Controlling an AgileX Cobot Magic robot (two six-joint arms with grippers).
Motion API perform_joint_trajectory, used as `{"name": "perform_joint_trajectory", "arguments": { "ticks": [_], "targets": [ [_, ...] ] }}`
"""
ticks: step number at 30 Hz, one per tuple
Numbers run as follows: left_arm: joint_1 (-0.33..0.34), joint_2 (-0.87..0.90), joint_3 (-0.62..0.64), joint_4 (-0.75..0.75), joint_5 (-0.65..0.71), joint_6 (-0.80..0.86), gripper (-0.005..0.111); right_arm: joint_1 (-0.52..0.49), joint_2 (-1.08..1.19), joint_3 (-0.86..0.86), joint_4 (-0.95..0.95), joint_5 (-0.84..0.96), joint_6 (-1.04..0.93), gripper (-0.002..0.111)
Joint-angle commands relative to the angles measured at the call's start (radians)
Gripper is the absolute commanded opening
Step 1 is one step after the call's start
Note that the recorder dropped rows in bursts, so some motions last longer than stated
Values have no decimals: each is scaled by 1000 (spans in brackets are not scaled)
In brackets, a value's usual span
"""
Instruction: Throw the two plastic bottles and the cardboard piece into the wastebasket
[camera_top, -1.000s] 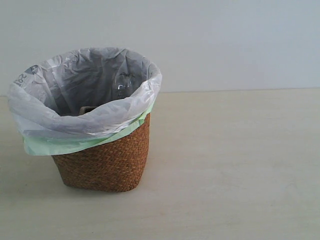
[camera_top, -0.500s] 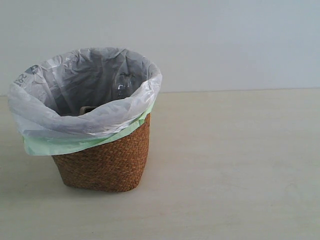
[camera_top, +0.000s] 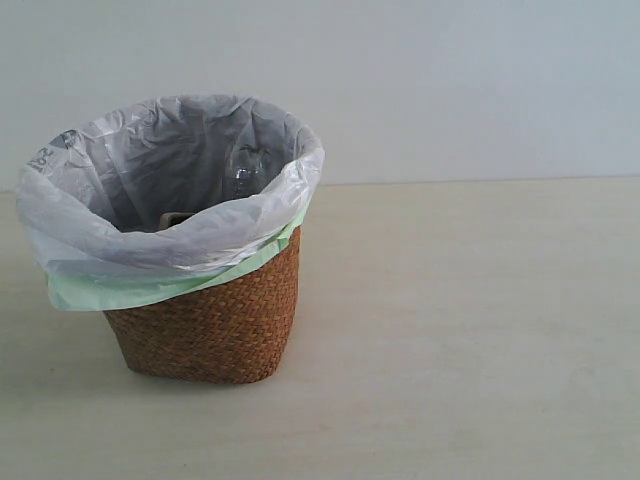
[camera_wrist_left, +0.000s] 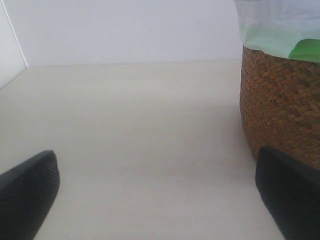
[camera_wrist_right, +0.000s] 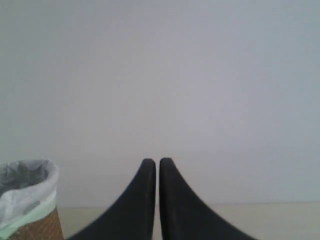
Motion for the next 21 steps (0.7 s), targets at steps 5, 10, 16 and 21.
{"name": "perform_joint_trajectory", "arguments": {
  "ticks": [5, 10, 16, 21],
  "targets": [
    [-5, -3, -4, -2, -7, -9, 108, -4, -7, 241, -142, -137, -4, 0],
    [-5, -3, -4, -2, -7, -9, 108, -4, -7, 280, -184, -150, -4, 0],
    [-5, -3, -4, -2, -7, -9, 108, -4, -7, 295, -197, -160, -4, 0],
    [-5, -3, -4, -2, -7, -9, 108, -4, -7, 295, -197, -79, -4, 0]
  ]
}}
